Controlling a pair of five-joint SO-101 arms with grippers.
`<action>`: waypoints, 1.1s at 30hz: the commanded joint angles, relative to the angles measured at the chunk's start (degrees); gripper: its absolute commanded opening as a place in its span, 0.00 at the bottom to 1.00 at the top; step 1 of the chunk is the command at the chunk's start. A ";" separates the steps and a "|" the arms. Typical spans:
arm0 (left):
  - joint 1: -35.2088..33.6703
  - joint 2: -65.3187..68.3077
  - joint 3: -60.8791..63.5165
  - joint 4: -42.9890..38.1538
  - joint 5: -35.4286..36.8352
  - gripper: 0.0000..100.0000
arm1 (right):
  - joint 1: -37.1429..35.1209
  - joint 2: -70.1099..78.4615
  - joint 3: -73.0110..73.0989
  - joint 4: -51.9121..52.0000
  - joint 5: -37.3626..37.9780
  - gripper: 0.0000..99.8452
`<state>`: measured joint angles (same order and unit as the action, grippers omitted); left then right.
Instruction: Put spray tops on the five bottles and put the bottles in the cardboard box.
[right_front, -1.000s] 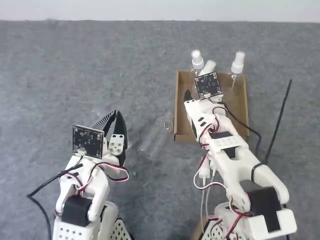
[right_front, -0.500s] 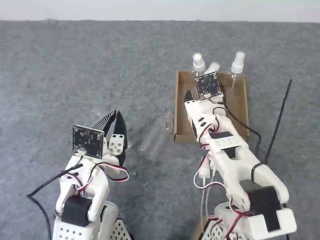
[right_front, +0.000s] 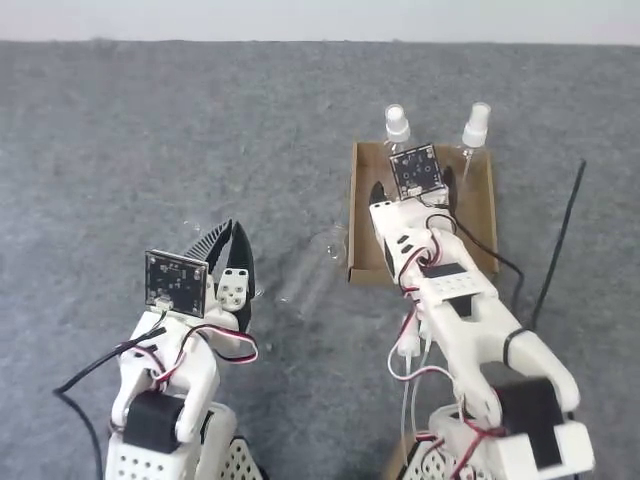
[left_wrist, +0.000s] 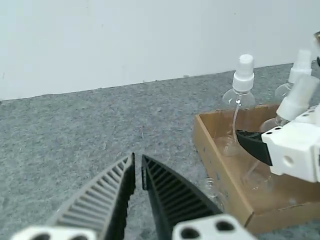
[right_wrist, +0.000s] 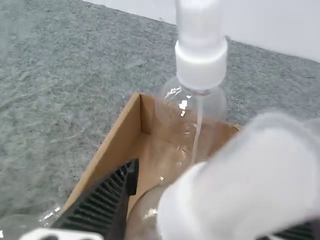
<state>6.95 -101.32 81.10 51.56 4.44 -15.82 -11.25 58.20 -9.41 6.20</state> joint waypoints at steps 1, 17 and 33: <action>0.35 -0.53 -0.40 -1.49 0.18 0.01 | -0.92 -7.08 -2.29 4.00 0.53 0.34; 0.35 -0.53 -0.40 -1.32 0.18 0.01 | -3.30 -18.24 -10.90 19.56 0.79 0.34; 0.18 -0.53 -0.04 -1.67 -0.53 0.01 | -3.38 -30.99 -28.66 62.11 0.79 0.34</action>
<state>7.38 -101.49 81.80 51.56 4.44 -18.90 -38.42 34.90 42.64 6.20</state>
